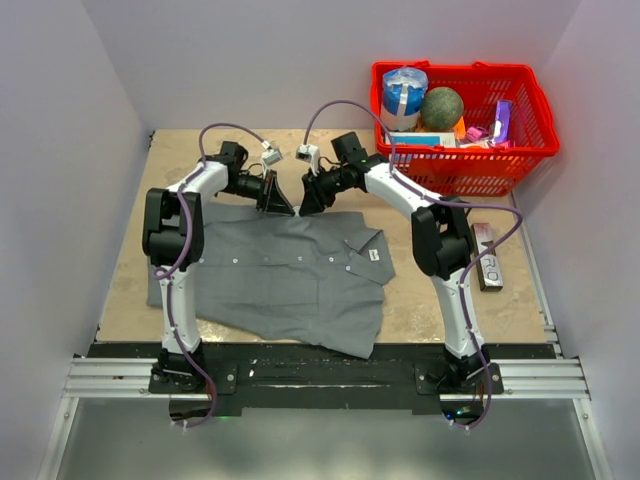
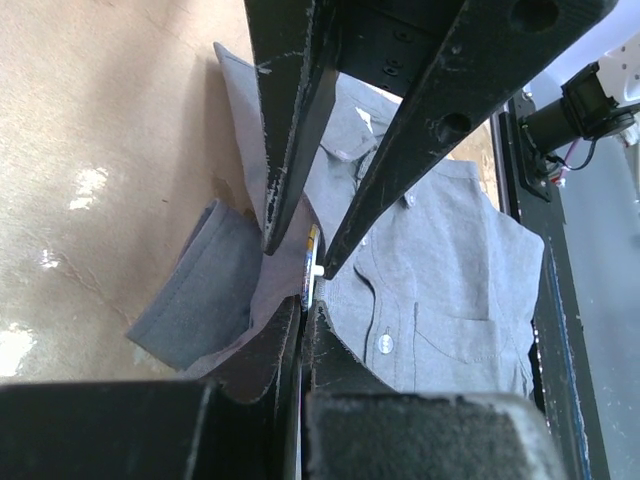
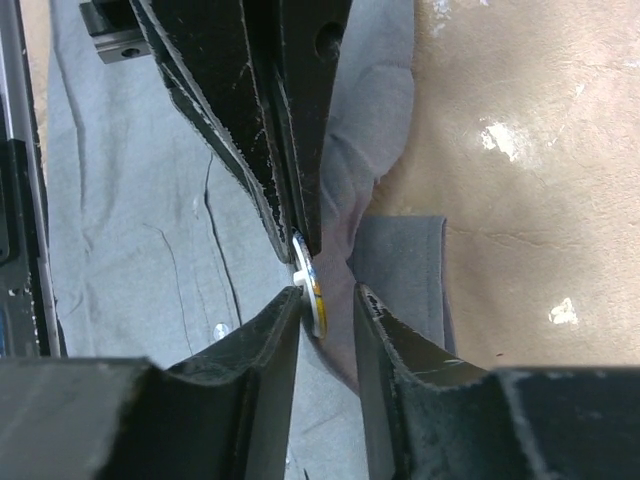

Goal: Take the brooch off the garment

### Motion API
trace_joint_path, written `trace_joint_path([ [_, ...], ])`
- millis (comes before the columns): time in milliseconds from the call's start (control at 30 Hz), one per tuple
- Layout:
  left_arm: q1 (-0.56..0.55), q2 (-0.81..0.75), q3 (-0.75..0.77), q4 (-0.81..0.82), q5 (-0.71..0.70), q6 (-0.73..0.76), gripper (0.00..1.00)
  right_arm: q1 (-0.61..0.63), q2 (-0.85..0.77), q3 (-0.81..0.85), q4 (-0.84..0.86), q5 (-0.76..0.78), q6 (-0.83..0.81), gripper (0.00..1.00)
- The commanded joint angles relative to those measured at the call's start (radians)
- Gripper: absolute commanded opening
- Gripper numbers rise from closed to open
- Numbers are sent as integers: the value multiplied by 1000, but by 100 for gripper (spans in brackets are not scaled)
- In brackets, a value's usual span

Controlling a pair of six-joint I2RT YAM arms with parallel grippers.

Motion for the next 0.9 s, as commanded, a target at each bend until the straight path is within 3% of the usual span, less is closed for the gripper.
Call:
trace_joint_path([
  [0,-13,22,44,19,70,-24,0,15,14,11,44,-110,7,37],
  [667,9,12,64,54,73,-64,0,-17,-4,-19,8,-108,-27,34],
  [800,9,25,77,54,73,-78,0,-22,3,-15,43,-113,10,21],
  [867,9,31,86,53,75,-81,0,-22,13,-2,57,-115,29,21],
])
